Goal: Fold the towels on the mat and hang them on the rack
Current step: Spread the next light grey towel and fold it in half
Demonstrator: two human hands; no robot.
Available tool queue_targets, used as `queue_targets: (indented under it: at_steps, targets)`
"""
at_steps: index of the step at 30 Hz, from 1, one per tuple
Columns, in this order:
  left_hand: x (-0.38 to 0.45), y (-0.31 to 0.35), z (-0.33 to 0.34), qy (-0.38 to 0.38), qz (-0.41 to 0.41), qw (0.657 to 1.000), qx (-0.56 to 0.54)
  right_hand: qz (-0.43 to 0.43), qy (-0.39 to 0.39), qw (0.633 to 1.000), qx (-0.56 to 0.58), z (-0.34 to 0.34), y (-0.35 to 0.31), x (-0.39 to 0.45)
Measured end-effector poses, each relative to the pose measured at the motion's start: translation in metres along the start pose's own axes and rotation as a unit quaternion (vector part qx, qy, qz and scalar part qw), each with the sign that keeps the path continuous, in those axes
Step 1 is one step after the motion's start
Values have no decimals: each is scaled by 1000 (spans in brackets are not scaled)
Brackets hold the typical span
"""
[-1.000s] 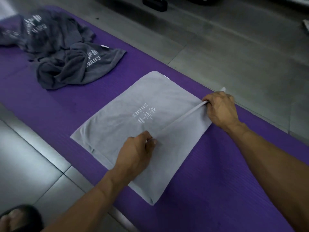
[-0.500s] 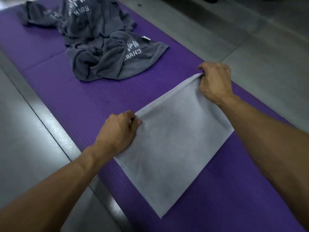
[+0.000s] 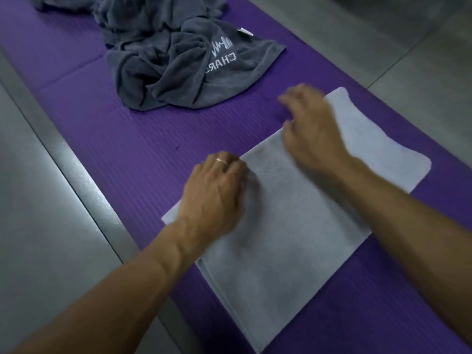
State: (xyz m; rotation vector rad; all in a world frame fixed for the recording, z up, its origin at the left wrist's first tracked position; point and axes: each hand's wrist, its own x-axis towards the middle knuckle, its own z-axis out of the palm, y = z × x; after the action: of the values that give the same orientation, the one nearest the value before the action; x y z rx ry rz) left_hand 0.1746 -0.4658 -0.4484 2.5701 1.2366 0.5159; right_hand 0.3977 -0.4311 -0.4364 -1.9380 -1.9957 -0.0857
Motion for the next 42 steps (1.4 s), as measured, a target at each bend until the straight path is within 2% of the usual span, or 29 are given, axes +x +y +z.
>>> queue_targets:
  at_steps: [2, 4, 6, 8, 10, 12, 13, 15, 16, 18, 20, 23, 25, 29, 32, 34, 37, 40, 42]
  targets:
    - [-8, 13, 14, -53, 4, 999, -6, -88, -60, 994, 40, 15, -20, -27]
    - [-16, 18, 23, -109, -12, 993, 45, -96, -172, 980, 16, 23, -17, -46]
    - [-20, 15, 25, -154, -11, 985, 79, -51, -223, 973, -43, 19, 16, -47]
    - [-19, 14, 23, -183, 1, 978, 98, 14, -218, 972, -91, 10, 59, -42]
    - [-17, 15, 21, -196, 7, 974, 112, 119, -234, 957, -120, -4, 101, -33]
    - [-16, 18, 17, -210, 2, 970, 126, 211, -254, 934, -134, -15, 122, -23]
    - [-14, 21, 15, -209, -2, 969, 132, 222, -238, 933, -150, -18, 121, -21]
    - [-10, 37, 15, -173, -11, 978, 120, 177, -158, 956, -170, -21, 96, -25]
    - [-8, 49, 17, -142, -17, 984, 102, 137, -123, 972, -145, -21, 76, -33]
    - [-11, 76, 30, -107, -36, 992, 51, 64, -101, 991, -58, -18, 36, -66]
    - [-21, 98, 43, -123, -58, 990, 29, 3, -136, 991, 9, -15, 15, -107]
    - [-40, 104, 51, -153, -39, 986, 55, -45, -234, 970, -42, -25, 48, -142]
    - [-52, 98, 50, -164, 10, 985, 60, 25, -246, 965, -85, -35, 91, -145]
    - [-65, 98, 45, -184, 113, 974, 70, 244, -231, 937, -92, -57, 148, -137]
    - [-67, 96, 46, -187, 152, 967, 85, 280, -120, 950, -67, -61, 146, -129]
    - [-69, 97, 44, -190, 167, 964, 86, 333, -80, 940, -1, -65, 140, -130]
    - [-77, 101, 39, -195, 193, 958, 84, 416, -73, 902, 91, -85, 134, -147]
    - [-86, 99, 32, -202, 208, 953, 93, 442, -66, 887, 117, -109, 117, -188]
    - [-90, 94, 27, -202, 224, 949, 89, 448, -94, 881, 116, -121, 101, -230]
